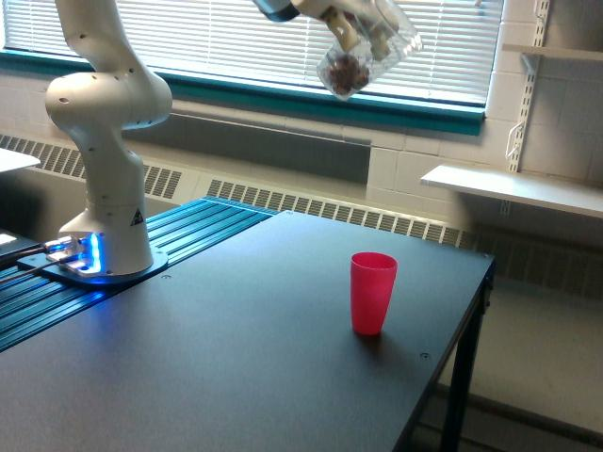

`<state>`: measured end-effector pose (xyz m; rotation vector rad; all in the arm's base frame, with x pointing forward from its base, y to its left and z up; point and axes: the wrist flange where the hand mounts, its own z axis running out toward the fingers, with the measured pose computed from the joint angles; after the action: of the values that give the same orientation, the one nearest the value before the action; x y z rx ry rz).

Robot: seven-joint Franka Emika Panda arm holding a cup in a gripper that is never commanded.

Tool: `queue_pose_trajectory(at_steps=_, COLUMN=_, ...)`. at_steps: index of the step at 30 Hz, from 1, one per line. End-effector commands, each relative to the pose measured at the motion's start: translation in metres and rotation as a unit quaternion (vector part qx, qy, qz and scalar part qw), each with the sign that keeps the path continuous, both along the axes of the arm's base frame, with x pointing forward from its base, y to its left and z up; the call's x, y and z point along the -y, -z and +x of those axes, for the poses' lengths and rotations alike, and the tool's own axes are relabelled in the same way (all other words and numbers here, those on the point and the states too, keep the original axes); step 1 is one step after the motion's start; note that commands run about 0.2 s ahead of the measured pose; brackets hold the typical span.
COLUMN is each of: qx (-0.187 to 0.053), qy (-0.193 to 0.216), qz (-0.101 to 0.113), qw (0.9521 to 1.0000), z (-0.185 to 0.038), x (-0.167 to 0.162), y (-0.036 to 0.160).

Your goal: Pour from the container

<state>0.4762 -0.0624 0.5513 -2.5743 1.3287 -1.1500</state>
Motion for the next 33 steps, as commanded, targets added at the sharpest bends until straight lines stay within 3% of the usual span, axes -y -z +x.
queue_pose_trajectory(at_steps=1, qx=-0.031, qy=0.027, qz=-0.008, qw=0.9991, z=-0.012, x=-0.003, y=0.034)
queue_pose_trajectory(at_steps=5, qx=-0.050, qy=0.041, qz=-0.015, qw=0.9978, z=-0.020, x=0.003, y=0.051)
queue_pose_trajectory(at_steps=13, qx=-0.056, qy=0.068, qz=-0.006, qw=0.9961, z=-0.025, x=0.013, y=0.070)
queue_pose_trajectory(at_steps=15, qx=-0.058, qy=0.067, qz=-0.017, qw=0.9959, z=-0.025, x=0.011, y=0.073)
queue_pose_trajectory(at_steps=17, qx=-0.068, qy=0.057, qz=-0.046, qw=0.9950, z=-0.025, x=0.006, y=0.078)
queue_pose_trajectory(at_steps=19, qx=-0.071, qy=0.052, qz=-0.052, qw=0.9947, z=-0.025, x=0.000, y=0.083)
queue_pose_trajectory(at_steps=23, qx=-0.075, qy=0.051, qz=-0.035, qw=0.9952, z=-0.025, x=-0.014, y=0.098)
queue_pose_trajectory(at_steps=26, qx=-0.086, qy=0.042, qz=-0.048, qw=0.9942, z=-0.026, x=-0.024, y=0.111)
queue_pose_trajectory(at_steps=28, qx=-0.088, qy=0.048, qz=-0.035, qw=0.9943, z=-0.026, x=-0.027, y=0.118)
queue_pose_trajectory(at_steps=31, qx=-0.095, qy=0.052, qz=-0.033, qw=0.9936, z=-0.026, x=-0.030, y=0.127)
queue_pose_trajectory(at_steps=33, qx=-0.098, qy=0.047, qz=-0.045, qw=0.9930, z=-0.025, x=-0.033, y=0.132)
